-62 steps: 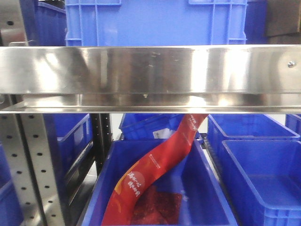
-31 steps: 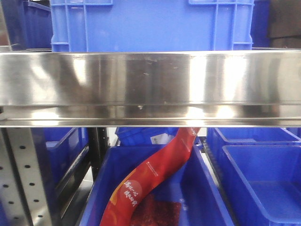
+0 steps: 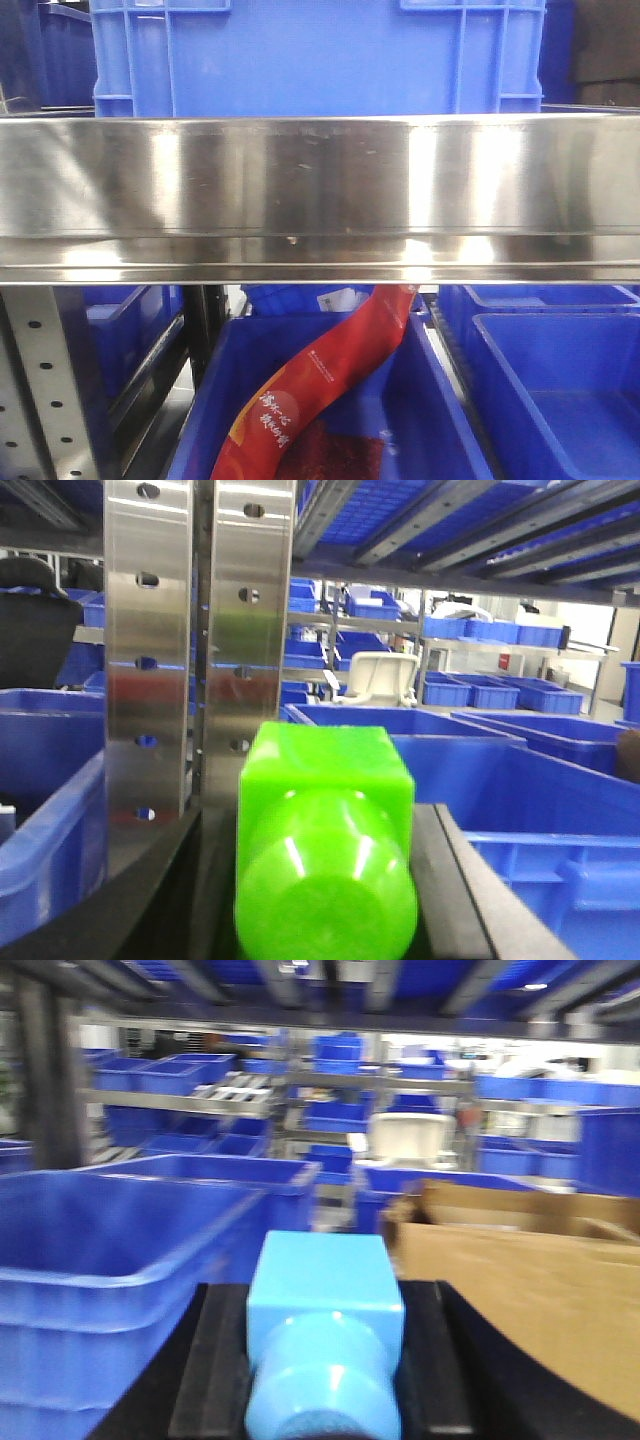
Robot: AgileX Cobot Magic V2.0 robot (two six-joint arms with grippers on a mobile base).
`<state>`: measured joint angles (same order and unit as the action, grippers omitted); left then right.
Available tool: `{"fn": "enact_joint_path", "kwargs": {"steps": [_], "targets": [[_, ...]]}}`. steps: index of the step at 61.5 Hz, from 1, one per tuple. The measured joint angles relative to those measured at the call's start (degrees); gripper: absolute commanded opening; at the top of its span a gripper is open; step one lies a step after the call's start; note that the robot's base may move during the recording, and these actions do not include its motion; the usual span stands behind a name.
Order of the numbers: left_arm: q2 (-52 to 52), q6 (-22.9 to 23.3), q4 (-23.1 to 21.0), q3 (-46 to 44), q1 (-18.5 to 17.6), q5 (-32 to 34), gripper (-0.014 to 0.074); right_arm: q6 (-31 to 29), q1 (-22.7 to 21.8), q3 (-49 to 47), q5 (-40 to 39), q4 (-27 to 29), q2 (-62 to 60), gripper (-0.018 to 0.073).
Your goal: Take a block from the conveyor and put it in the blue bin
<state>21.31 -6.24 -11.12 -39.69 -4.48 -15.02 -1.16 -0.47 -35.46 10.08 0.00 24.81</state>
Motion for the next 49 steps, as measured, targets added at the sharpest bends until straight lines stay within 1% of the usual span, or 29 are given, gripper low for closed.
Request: {"fn": "enact_joint_path", "kwargs": {"steps": [4,10,13,19,25,32,41,49], "targets": [[0.0,0.0,0.0,0.0,0.0,0.12,-0.0111,0.0,1.9,0.0,-0.25,0.0,1.21,-0.0162],[0.0,0.0,0.0,0.0,0.0,0.32,-0.0111,0.0,3.6,0.0,-0.88,0.0,3.28,-0.0162],[0.0,0.0,0.0,0.0,-0.39,0.41,-0.0111,0.0,4.42,0.0,-1.66,0.0,4.57,-0.0162],[1.29,0.0,-0.49,-0.87,-2.43,0.0,-0.0111,0.0,6.08,-1.28,-2.31,0.0,7.35,-0.0162],[5.17,0.0,-0.57,-3.72,-6.0,-1.61,-0.0111,0.0,8.21,-4.36,-2.43,0.0,11.14,-0.0162],[12.36,0.0,0.67,-8.63,-10.71,-2.14,-0.0111,0.0,10.39,-9.39,-2.81,0.0,16.17,-0.0162],[24.71,0.0,1.94,-16.07,-17.19,-1.68,-0.0111,0.0,12.86,-15.93,-3.19,1.98,23.89,-0.0162],[35.82,0.0,2.32,-23.88,-21.31,0.6,-0.0111,0.0,15.31,-22.2,-3.28,3.16,31.68,-0.0162]]}}
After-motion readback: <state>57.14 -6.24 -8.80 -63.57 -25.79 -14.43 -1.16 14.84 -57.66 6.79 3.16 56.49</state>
